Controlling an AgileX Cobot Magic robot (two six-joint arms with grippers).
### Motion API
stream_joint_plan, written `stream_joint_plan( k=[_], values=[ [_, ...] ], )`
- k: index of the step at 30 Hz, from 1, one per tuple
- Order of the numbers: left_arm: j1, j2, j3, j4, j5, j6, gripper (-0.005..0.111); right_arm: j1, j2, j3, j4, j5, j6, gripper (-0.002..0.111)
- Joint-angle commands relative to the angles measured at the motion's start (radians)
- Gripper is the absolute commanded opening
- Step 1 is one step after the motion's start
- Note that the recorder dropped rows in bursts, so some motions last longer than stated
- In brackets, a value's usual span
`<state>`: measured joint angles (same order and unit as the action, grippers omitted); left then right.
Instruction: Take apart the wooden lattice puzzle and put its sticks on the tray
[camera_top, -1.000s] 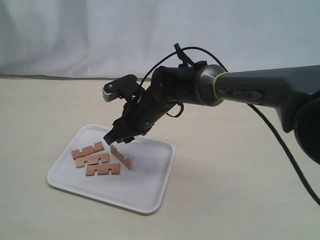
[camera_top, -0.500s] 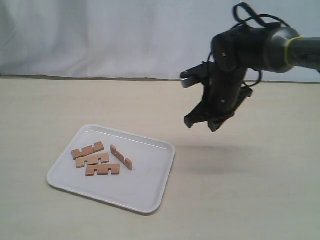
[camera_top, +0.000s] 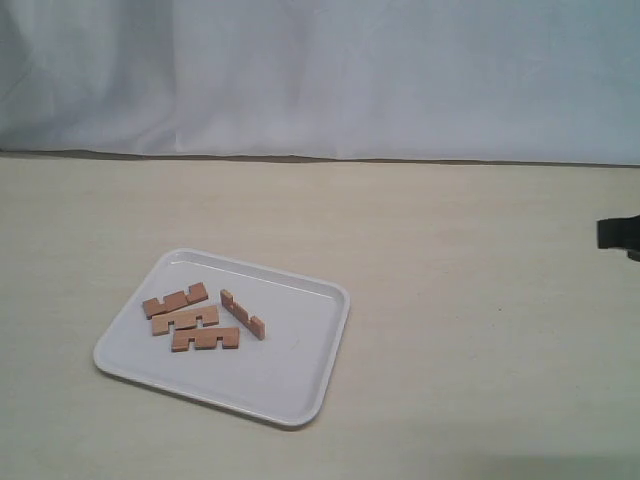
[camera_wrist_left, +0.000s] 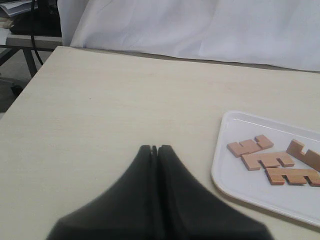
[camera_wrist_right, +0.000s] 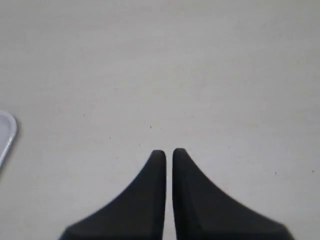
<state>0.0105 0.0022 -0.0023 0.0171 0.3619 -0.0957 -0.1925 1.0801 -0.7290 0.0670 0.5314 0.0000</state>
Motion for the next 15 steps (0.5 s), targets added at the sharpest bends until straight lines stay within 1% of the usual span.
stream_joint_plan(
  k=[1, 3, 4, 5, 6, 7, 8, 10, 15],
  values=[
    [-0.006, -0.002, 0.002, 0.001, -0.009, -0.003, 0.000, -0.003, -0.224, 0.162, 0.003, -0.169, 0.000, 0.004],
    [-0.006, -0.002, 0.002, 0.001, -0.009, -0.003, 0.000, -0.003, -0.313, 0.234, 0.003, -0.232, 0.006, 0.004],
    [-0.006, -0.002, 0.002, 0.001, -0.009, -0.003, 0.000, 0.000, -0.397, 0.299, 0.014, -0.286, 0.022, 0.004],
    [-0.006, -0.002, 0.002, 0.001, -0.009, -0.003, 0.000, 0.006, -0.429, 0.320, 0.023, -0.307, 0.022, 0.004],
    [-0.006, -0.002, 0.002, 0.001, -0.009, -0.003, 0.000, 0.035, -0.507, 0.351, 0.025, -0.333, 0.009, 0.004],
    [-0.006, -0.002, 0.002, 0.001, -0.009, -0.003, 0.000, 0.055, -0.544, 0.359, 0.019, -0.340, -0.007, 0.004],
    [-0.006, -0.002, 0.002, 0.001, -0.009, -0.003, 0.000, 0.095, -0.609, 0.372, 0.018, -0.351, -0.015, 0.004],
    [-0.006, -0.002, 0.002, 0.001, -0.009, -0.003, 0.000, 0.126, -0.652, 0.381, 0.011, -0.359, -0.015, 0.004],
    [-0.006, -0.002, 0.002, 0.001, -0.009, -0.003, 0.000, 0.148, -0.736, 0.395, 0.011, -0.380, -0.007, 0.004]
  ],
)
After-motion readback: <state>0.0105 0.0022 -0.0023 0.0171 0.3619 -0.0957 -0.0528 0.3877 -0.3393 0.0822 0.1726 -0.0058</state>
